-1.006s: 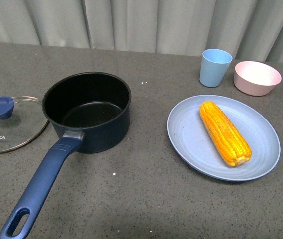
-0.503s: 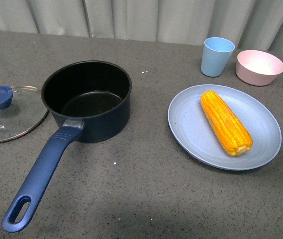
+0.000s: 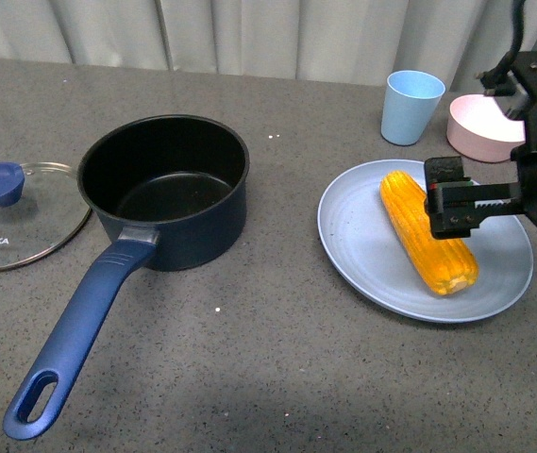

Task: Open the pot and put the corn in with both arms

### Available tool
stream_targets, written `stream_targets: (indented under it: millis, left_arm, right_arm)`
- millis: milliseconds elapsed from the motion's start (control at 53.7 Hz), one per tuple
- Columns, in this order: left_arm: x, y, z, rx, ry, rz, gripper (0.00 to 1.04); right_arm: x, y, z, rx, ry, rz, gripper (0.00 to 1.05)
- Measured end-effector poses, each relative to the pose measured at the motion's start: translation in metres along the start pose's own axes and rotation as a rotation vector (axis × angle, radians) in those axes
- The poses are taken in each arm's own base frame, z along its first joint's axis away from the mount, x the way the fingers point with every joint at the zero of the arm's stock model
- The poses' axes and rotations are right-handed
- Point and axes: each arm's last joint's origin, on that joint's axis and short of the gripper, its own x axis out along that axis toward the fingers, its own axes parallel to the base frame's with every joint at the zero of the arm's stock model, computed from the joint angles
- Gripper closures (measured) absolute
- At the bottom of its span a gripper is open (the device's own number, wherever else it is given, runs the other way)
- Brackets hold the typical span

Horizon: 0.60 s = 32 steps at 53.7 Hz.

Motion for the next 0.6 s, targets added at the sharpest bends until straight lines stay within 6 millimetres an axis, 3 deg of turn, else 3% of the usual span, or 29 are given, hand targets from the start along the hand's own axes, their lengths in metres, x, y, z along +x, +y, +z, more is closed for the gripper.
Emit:
stream_targets:
  millis: [279, 447, 596]
  left_arm:
    - [0.0, 0.0, 0.0, 0.0, 0.0, 0.0, 0.07]
    - [0.0, 0.0, 0.0, 0.0, 0.0, 0.0, 0.07]
    - [0.0, 0.0, 0.0, 0.0, 0.0, 0.0, 0.07]
  right_arm:
    - [0.029, 0.006, -0.009, 0.004, 0.119, -0.019, 0.1]
    - [0.034, 0.007, -0.009, 0.014, 0.126, -0.025, 0.42]
    - [0.034, 0.007, -0.008, 0.019, 0.119, -0.018, 0.6]
